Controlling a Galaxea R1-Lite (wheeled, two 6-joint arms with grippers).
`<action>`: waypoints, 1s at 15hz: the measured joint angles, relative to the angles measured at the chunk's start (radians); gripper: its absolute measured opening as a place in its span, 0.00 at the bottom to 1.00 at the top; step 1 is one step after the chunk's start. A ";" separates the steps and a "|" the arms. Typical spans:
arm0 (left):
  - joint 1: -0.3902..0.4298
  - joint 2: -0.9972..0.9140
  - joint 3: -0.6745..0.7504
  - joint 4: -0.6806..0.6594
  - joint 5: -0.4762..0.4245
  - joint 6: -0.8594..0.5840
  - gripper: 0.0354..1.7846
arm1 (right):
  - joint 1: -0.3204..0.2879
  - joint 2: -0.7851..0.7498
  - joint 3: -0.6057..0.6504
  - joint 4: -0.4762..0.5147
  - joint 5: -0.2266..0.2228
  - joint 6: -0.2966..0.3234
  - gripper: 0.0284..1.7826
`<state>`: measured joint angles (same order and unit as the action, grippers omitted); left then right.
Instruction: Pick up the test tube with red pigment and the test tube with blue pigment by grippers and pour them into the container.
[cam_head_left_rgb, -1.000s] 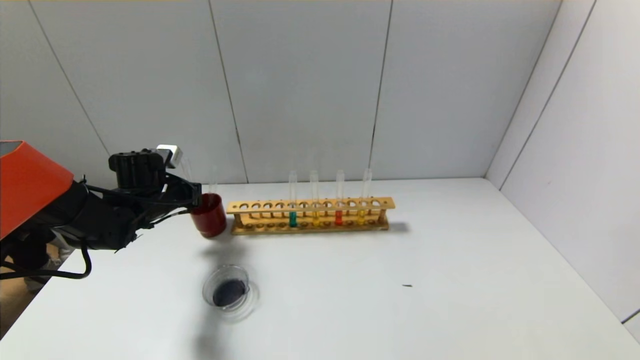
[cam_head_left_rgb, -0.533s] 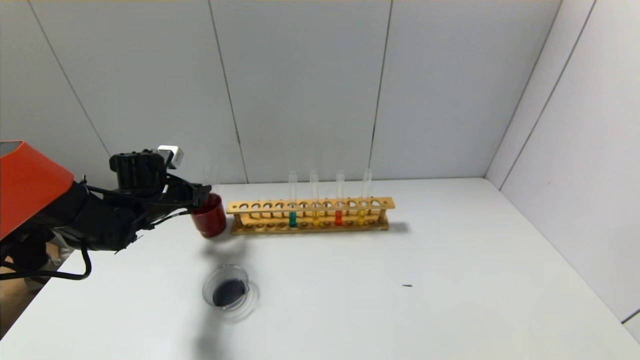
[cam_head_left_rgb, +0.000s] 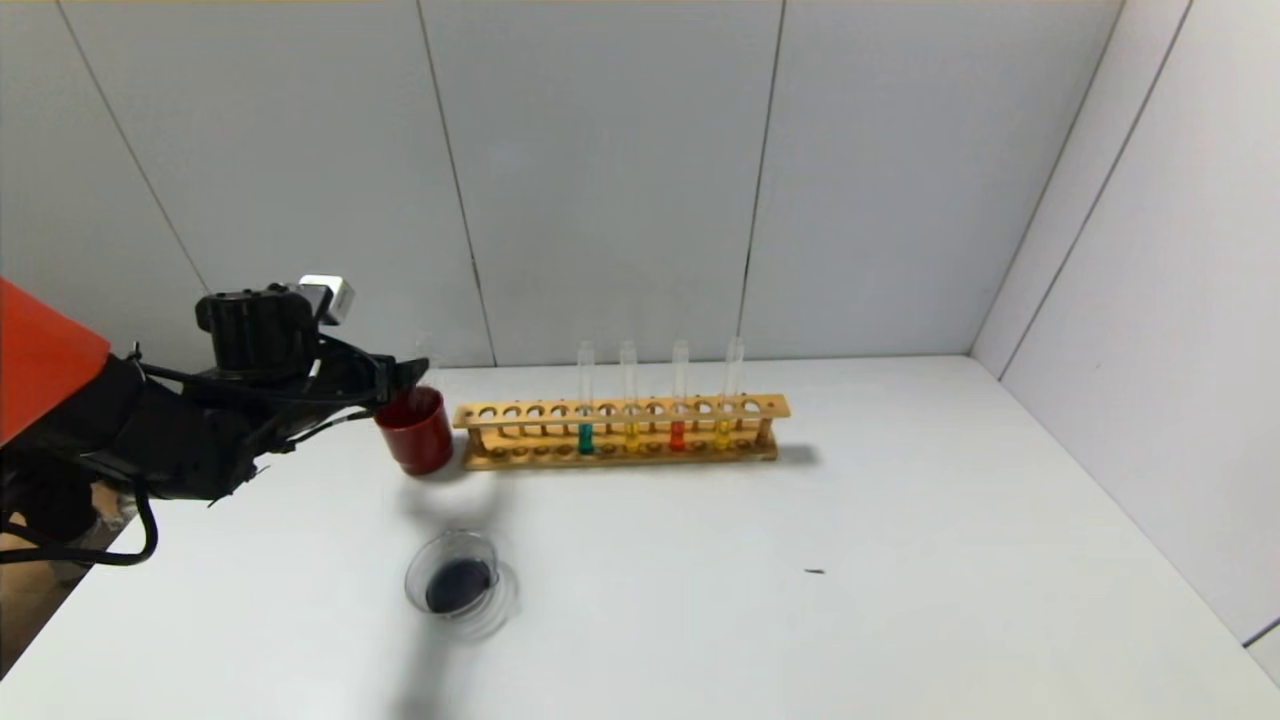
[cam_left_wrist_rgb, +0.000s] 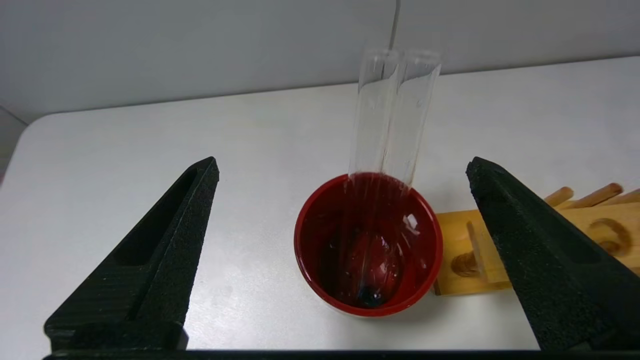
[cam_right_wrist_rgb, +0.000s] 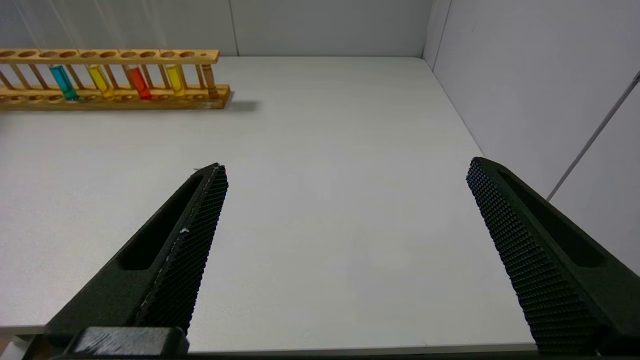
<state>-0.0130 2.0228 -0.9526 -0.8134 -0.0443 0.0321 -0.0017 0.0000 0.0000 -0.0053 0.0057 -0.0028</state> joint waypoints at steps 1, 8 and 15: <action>0.000 -0.033 0.009 0.002 0.000 0.000 0.98 | 0.000 0.000 0.000 0.000 0.000 0.000 0.98; -0.001 -0.597 0.150 0.188 0.005 0.035 0.98 | 0.000 0.000 0.000 0.000 0.000 0.000 0.98; -0.001 -1.347 0.265 0.726 0.001 0.047 0.98 | 0.000 0.000 0.000 0.000 0.000 0.000 0.98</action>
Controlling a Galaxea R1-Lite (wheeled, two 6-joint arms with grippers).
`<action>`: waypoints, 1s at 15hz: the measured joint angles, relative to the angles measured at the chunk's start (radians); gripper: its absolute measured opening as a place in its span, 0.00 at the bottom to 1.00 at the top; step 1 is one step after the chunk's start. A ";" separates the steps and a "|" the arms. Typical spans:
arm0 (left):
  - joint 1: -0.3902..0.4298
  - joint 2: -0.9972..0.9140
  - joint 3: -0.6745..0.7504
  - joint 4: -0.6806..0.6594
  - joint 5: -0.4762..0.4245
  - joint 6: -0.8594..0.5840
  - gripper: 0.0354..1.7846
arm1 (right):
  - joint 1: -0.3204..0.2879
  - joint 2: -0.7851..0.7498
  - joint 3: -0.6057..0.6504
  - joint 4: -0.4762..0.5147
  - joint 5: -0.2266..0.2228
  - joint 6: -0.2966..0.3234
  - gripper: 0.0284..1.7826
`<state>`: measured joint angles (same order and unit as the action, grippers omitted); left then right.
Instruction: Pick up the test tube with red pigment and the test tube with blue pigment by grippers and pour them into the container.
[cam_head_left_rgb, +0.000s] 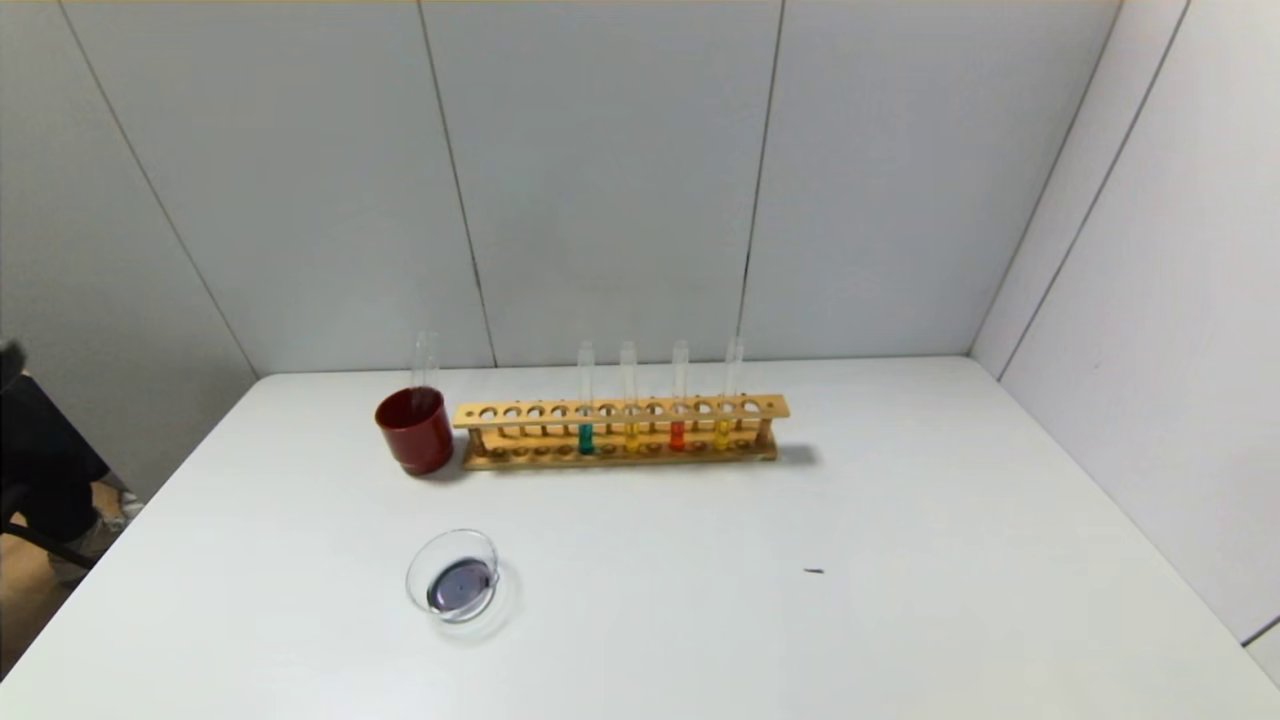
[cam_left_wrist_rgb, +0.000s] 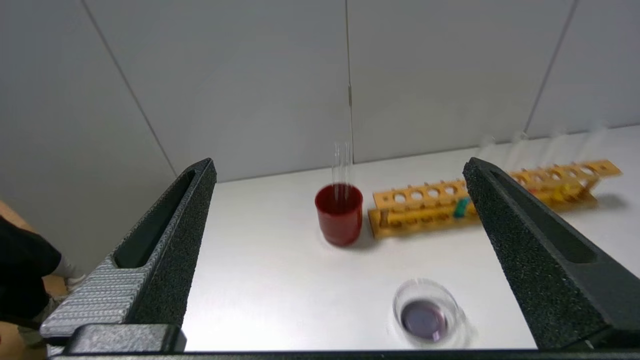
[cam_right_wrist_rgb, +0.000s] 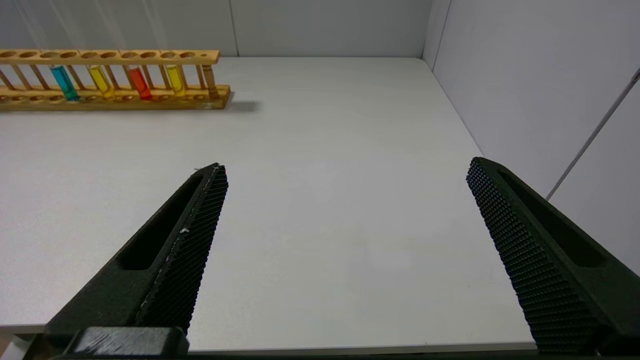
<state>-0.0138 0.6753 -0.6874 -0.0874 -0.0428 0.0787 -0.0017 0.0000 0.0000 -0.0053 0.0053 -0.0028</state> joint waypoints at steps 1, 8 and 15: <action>0.000 -0.109 0.030 0.074 0.000 0.000 0.98 | 0.000 0.000 0.000 0.000 0.000 0.000 0.98; 0.007 -0.604 0.388 0.273 0.006 -0.037 0.98 | 0.000 0.000 0.000 0.000 0.000 0.000 0.98; 0.008 -0.676 0.623 0.203 0.034 -0.100 0.98 | 0.000 0.000 0.000 0.000 0.000 0.000 0.98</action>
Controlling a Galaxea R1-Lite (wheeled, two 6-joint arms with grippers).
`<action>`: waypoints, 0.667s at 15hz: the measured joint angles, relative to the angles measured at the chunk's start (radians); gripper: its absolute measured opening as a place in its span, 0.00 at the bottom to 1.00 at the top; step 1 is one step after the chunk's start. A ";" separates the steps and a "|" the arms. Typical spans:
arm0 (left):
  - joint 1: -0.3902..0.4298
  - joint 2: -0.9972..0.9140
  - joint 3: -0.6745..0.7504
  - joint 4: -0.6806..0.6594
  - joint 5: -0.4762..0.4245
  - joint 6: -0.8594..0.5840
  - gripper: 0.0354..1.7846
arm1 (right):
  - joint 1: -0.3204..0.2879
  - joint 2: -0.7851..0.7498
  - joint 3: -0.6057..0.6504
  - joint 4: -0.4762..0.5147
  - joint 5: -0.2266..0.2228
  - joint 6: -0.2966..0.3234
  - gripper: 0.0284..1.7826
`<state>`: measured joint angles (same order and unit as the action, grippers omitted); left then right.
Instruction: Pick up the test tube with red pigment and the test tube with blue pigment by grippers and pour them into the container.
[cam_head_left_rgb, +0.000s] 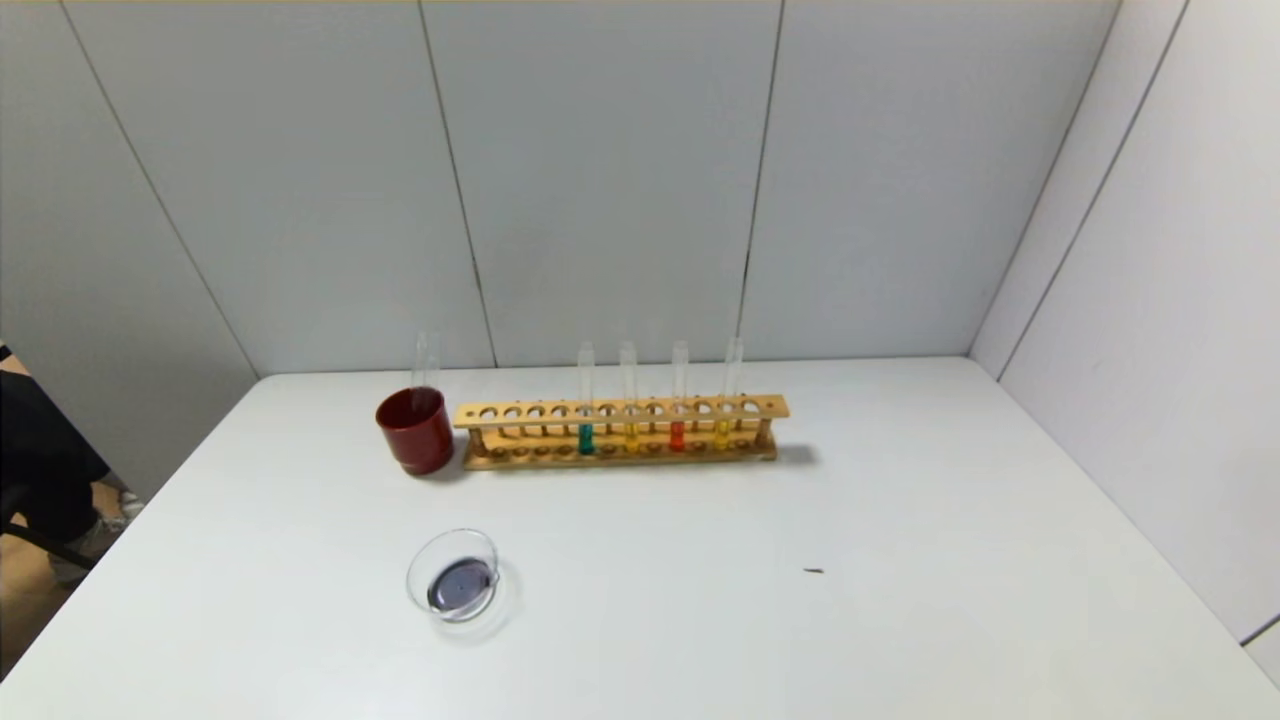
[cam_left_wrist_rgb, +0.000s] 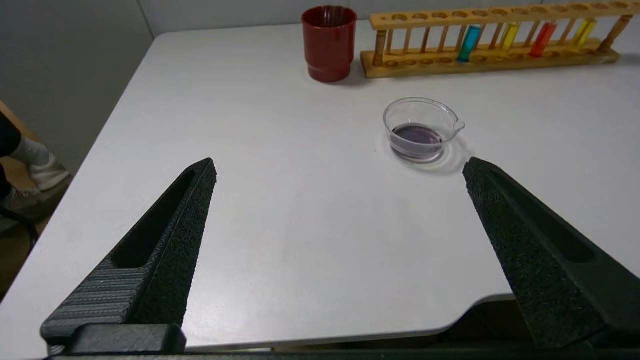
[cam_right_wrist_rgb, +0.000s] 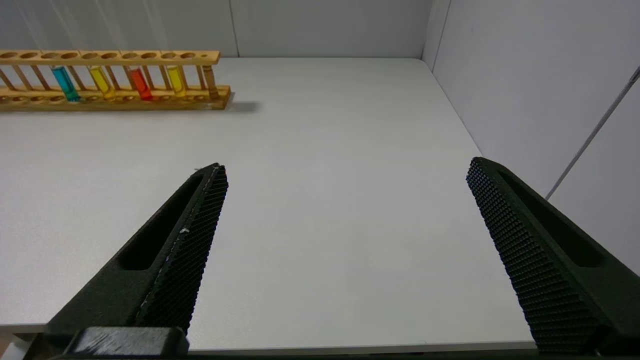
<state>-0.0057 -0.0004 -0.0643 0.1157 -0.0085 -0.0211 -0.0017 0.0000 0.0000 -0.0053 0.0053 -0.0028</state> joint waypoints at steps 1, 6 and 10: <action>0.000 -0.001 0.001 0.001 0.018 -0.041 0.98 | 0.000 0.000 0.000 0.000 0.000 0.000 0.98; 0.007 -0.002 -0.003 0.014 0.037 -0.125 0.98 | 0.000 0.000 0.000 0.000 0.000 0.000 0.98; 0.007 -0.002 -0.013 0.052 0.037 0.034 0.98 | 0.000 0.000 0.000 0.002 0.000 -0.001 0.98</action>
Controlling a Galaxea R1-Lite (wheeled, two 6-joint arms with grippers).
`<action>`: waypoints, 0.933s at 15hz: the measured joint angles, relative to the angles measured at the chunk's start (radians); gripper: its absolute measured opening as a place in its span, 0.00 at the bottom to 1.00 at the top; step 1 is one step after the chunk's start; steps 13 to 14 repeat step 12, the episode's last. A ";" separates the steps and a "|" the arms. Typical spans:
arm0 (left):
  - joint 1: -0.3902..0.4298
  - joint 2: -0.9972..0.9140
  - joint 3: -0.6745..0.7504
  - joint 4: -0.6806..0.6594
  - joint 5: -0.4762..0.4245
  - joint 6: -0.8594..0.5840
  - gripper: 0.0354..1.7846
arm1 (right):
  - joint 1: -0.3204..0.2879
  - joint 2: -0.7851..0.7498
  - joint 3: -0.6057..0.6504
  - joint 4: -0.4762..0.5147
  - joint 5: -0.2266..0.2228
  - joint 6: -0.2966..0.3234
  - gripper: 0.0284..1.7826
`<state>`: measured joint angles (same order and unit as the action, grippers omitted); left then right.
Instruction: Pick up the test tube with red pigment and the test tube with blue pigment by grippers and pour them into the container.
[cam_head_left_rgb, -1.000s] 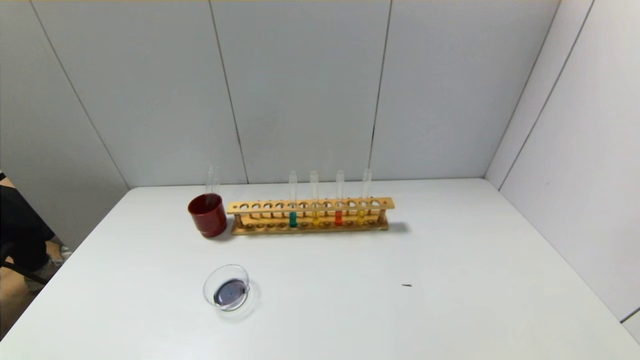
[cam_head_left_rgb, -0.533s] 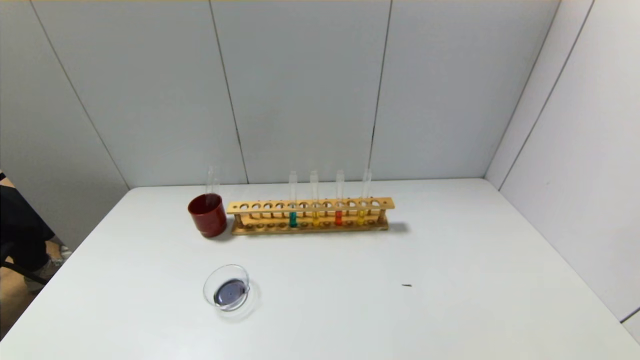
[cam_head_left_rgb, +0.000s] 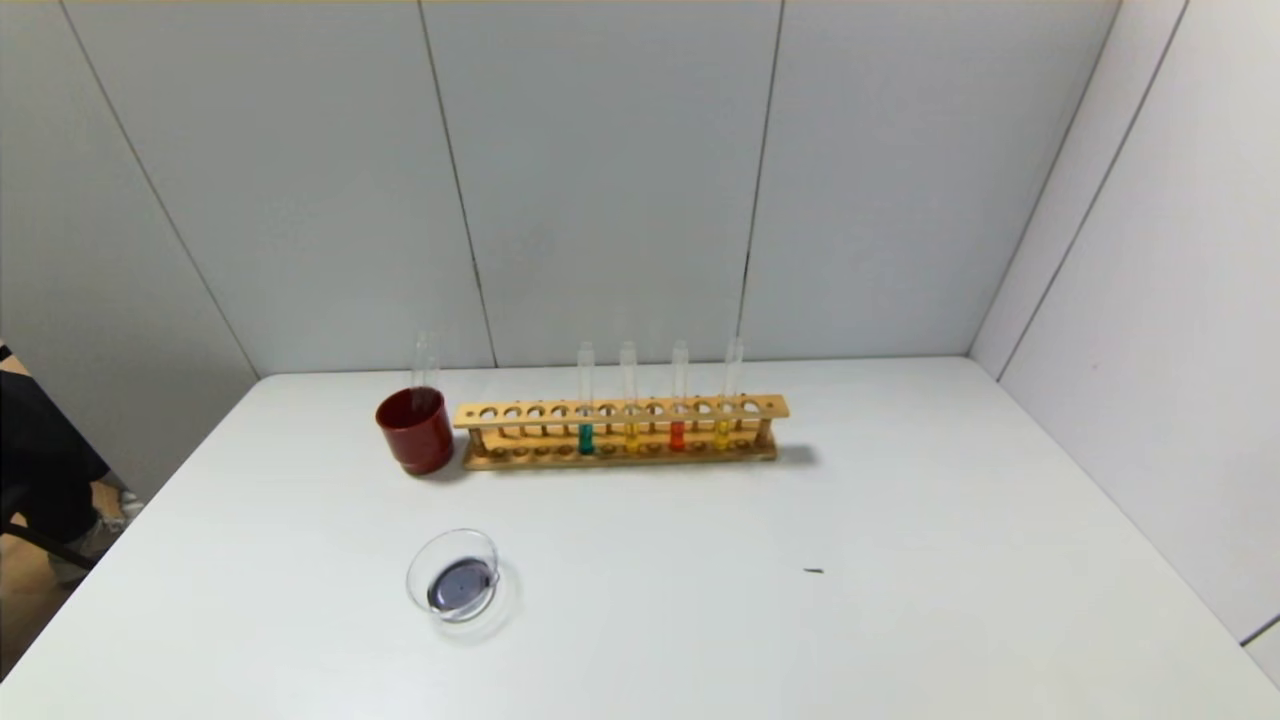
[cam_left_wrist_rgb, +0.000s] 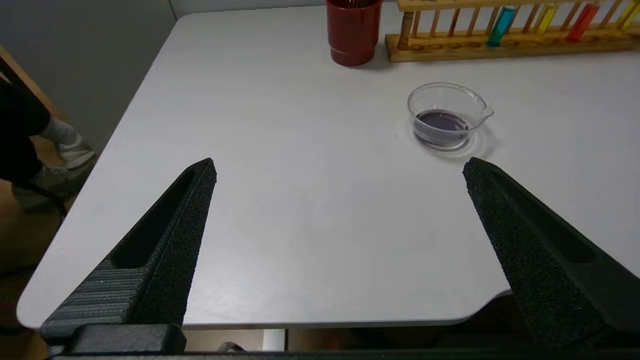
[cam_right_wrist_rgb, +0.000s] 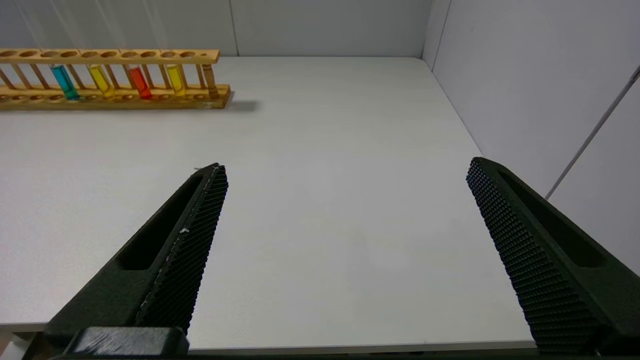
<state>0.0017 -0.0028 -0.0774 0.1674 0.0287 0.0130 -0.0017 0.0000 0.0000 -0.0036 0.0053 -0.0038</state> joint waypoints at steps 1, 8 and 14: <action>0.000 0.000 0.000 0.000 -0.001 0.002 0.98 | 0.000 0.000 0.000 0.000 0.000 0.000 0.98; 0.001 0.000 0.012 -0.002 -0.020 0.044 0.98 | 0.000 0.000 0.000 0.000 0.000 0.000 0.98; 0.001 0.001 0.010 0.001 -0.020 0.045 0.98 | 0.000 0.000 0.000 0.000 0.000 0.002 0.98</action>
